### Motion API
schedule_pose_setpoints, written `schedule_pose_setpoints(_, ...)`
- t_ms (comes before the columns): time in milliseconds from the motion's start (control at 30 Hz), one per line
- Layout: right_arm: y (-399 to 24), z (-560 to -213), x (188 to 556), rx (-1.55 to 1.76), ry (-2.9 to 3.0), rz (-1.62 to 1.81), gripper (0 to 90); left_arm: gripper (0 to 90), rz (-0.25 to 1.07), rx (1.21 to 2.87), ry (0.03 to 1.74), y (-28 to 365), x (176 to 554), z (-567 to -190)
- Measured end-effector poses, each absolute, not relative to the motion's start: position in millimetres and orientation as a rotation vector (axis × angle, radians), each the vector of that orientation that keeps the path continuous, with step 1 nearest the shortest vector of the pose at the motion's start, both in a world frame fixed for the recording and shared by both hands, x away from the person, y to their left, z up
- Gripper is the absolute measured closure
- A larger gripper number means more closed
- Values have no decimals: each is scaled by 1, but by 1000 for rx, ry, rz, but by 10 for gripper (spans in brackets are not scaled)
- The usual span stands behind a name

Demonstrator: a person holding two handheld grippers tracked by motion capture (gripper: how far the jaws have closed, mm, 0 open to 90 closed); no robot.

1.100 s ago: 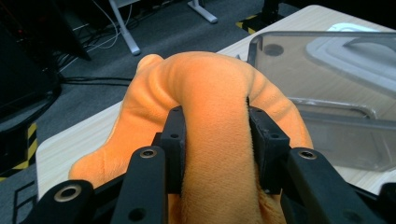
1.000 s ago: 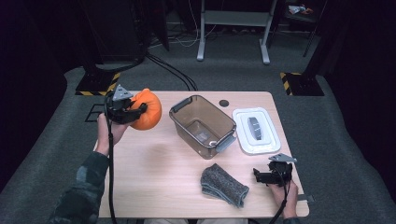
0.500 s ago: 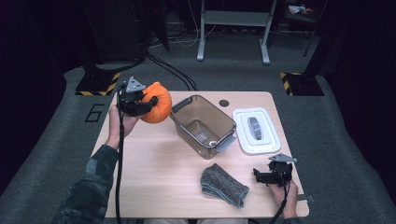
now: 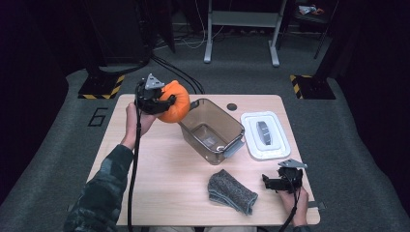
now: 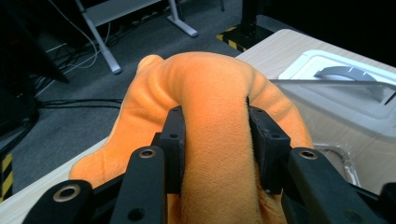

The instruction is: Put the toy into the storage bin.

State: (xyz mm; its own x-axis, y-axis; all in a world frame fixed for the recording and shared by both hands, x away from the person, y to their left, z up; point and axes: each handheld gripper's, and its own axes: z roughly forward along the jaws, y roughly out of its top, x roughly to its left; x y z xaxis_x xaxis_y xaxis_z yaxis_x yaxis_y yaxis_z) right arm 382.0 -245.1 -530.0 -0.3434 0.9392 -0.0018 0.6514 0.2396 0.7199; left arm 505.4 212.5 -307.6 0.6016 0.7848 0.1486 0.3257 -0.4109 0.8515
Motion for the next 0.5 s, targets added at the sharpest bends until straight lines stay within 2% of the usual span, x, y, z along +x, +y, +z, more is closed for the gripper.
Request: schedule_pose_setpoints(500, -245, -530, 382, 1458, 2078, 884, 2, 620, 638, 1989, 843, 175, 519, -313)
